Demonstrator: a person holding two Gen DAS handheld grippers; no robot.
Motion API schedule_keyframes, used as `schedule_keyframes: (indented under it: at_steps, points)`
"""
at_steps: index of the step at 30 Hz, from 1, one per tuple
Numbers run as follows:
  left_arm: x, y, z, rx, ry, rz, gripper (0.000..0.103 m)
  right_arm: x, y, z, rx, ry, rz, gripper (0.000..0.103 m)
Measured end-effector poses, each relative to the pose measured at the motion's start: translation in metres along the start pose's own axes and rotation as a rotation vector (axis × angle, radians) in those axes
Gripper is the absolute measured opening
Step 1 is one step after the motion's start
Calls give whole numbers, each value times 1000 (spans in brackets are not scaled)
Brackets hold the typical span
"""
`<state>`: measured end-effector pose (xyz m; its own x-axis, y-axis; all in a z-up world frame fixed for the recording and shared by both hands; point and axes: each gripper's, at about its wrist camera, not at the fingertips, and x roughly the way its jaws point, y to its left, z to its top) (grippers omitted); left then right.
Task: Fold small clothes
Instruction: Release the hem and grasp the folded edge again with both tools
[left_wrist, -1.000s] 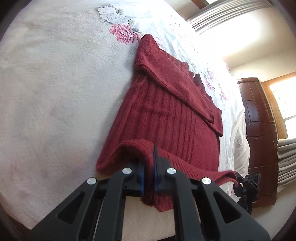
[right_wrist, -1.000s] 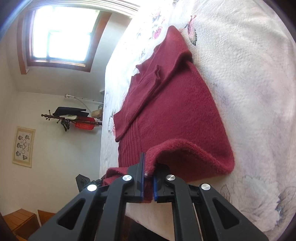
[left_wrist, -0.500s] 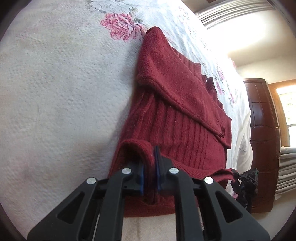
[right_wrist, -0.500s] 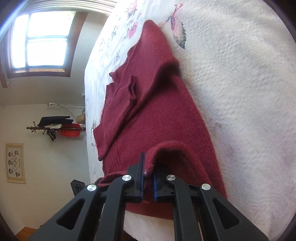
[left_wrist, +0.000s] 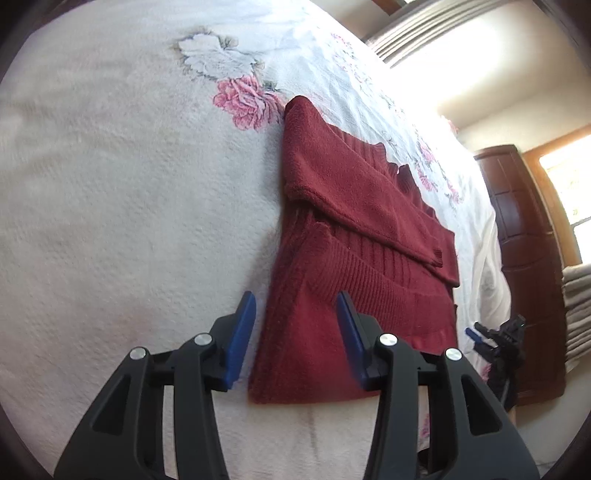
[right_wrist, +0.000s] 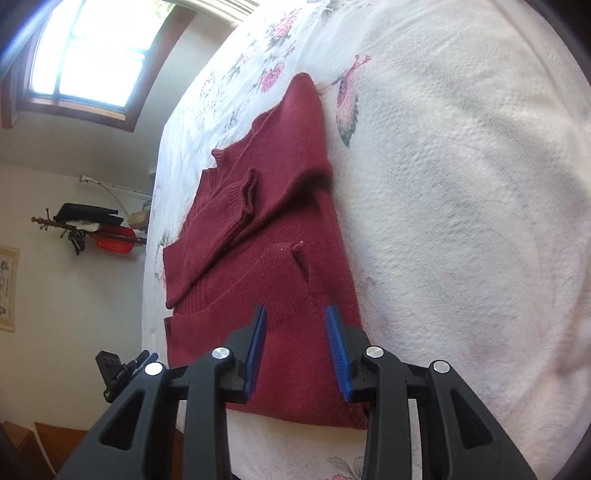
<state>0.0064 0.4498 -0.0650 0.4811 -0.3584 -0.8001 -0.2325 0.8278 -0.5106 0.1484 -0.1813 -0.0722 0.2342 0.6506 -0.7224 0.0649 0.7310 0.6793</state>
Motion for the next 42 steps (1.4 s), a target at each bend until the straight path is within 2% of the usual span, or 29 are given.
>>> schedule_keyframes:
  at_steps: [3, 10, 13, 15, 16, 19, 22, 25, 26, 27, 29, 30, 34, 37, 38, 39, 40, 41, 42]
  points:
    - [16, -18, 10, 108, 14, 50, 44, -1, 10, -2, -44, -4, -14, 40]
    - [62, -55, 26, 313, 68, 128, 46, 18, 38, -3, -145, 26, -67, 40]
    - [79, -66, 26, 385, 95, 207, 45, 25, 43, -1, -164, 39, -77, 40]
    - [86, -70, 25, 411, 113, 227, 27, 27, 45, 2, -175, 40, -87, 40]
    - [88, -70, 25, 417, 119, 240, 11, 28, 46, 3, -181, 40, -91, 40]
    - [78, -71, 21, 431, 73, 242, 5, 29, 50, 6, -198, 38, -95, 40]
    - [56, -74, 15, 431, 11, 177, 5, 30, 57, 8, -247, 42, -119, 40]
    - [49, -74, 10, 422, 3, 137, 5, 35, 65, 9, -327, 55, -173, 43]
    - [51, -72, 9, 421, 12, 139, 5, 37, 66, 9, -350, 60, -190, 46]
    - [56, -72, 9, 423, 21, 149, 5, 39, 68, 10, -370, 64, -212, 54]
    - [67, -69, 11, 413, 52, 158, 6, 43, 68, 12, -400, 65, -260, 60]
    - [73, -67, 11, 401, 67, 154, 7, 47, 68, 13, -415, 73, -272, 60]
    - [91, -64, 11, 381, 87, 166, 23, 65, 67, 19, -442, 121, -300, 60]
    - [97, -67, 9, 403, 87, 188, 24, 83, 66, 19, -476, 160, -364, 60]
    - [97, -69, 7, 414, 84, 195, 21, 87, 66, 17, -486, 165, -382, 59]
    - [96, -70, 6, 421, 84, 198, 15, 90, 66, 15, -498, 169, -384, 53]
    - [94, -71, 6, 430, 75, 206, 8, 91, 67, 13, -506, 173, -377, 41]
    - [90, -73, 5, 438, 64, 206, 6, 91, 67, 10, -513, 163, -387, 33]
    - [85, -75, 4, 440, 49, 207, 6, 88, 67, 9, -521, 150, -394, 19]
